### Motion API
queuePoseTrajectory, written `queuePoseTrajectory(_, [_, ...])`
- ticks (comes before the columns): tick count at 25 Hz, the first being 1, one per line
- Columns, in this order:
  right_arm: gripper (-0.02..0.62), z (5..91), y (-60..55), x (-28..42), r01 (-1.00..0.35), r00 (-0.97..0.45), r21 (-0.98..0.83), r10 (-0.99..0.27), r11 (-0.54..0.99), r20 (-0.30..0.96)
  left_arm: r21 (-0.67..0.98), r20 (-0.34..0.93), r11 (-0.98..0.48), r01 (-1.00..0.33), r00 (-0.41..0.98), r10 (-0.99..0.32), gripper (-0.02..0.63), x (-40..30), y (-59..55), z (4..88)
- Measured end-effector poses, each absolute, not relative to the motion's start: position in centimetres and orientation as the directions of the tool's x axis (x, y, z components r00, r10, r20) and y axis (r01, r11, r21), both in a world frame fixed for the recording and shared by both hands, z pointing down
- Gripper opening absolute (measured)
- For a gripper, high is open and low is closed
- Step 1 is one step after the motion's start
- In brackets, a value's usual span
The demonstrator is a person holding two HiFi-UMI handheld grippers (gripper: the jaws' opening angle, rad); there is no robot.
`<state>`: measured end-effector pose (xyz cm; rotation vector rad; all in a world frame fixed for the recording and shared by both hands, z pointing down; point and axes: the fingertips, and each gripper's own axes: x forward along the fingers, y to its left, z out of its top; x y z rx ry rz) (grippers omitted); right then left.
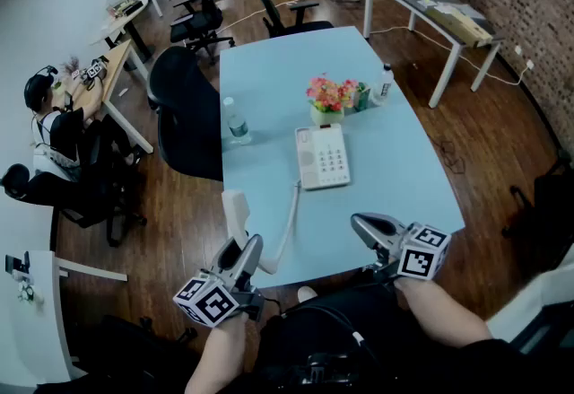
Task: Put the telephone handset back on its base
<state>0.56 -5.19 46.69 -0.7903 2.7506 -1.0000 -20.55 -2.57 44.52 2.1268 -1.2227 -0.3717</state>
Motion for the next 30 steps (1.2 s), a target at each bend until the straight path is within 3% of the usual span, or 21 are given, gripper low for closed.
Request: queuePoseTrajectory(30, [0.015, 47.2, -5.5, 0.9, -0.457, -0.850, -0.611, -0.519, 0.647, 0.087, 0.679, 0.103, -0.332, -0.655, 0.532, -0.841, 0.209, -20.8, -3.1, 46.6])
